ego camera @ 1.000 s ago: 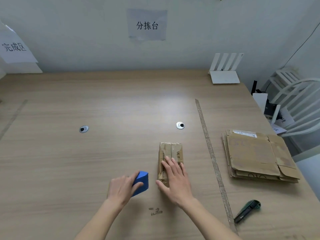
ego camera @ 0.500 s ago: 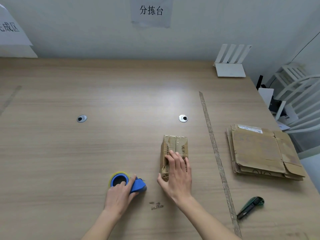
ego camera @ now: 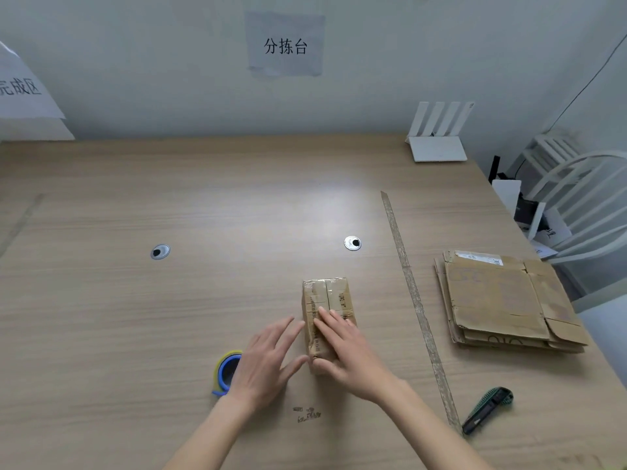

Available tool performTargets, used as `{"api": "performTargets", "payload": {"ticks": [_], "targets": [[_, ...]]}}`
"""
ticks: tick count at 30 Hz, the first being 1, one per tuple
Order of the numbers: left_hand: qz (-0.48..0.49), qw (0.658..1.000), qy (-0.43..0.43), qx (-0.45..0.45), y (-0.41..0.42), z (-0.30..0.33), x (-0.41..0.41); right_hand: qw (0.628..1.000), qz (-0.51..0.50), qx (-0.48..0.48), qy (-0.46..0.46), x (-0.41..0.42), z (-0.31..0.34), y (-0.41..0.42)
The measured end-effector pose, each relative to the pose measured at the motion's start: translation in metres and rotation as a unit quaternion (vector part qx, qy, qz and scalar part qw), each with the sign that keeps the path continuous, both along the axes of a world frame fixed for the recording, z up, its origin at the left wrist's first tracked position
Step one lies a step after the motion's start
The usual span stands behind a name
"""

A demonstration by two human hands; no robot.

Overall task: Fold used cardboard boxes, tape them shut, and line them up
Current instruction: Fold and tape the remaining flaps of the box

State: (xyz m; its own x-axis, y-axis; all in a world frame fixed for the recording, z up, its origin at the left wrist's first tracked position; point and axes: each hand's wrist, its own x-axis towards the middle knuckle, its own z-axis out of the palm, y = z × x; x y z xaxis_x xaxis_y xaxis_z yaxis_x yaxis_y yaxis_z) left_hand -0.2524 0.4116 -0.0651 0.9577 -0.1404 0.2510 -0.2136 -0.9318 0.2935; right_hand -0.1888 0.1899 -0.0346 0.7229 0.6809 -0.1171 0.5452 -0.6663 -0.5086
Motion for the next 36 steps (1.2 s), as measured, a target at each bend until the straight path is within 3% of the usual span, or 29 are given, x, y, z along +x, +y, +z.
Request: {"api": "performTargets", "payload": {"ticks": [8,14,23,36], "targets": [[-0.089,0.996,0.011,-0.011,-0.024,-0.003,0.019,0.993,0.027,0.012,-0.115,0.005,-0.030,-0.013],[-0.100,0.994,0.032,-0.006,-0.015,-0.010,0.018,0.993,0.064,0.011,-0.102,0.014,-0.032,-0.030],[-0.087,0.994,0.042,-0.047,-0.019,-0.005,0.025,0.997,0.038,0.034,-0.063,0.020,-0.025,-0.057],[-0.079,0.993,0.065,-0.059,-0.023,-0.004,0.031,0.993,0.035,0.035,-0.110,0.035,-0.030,-0.069]]}}
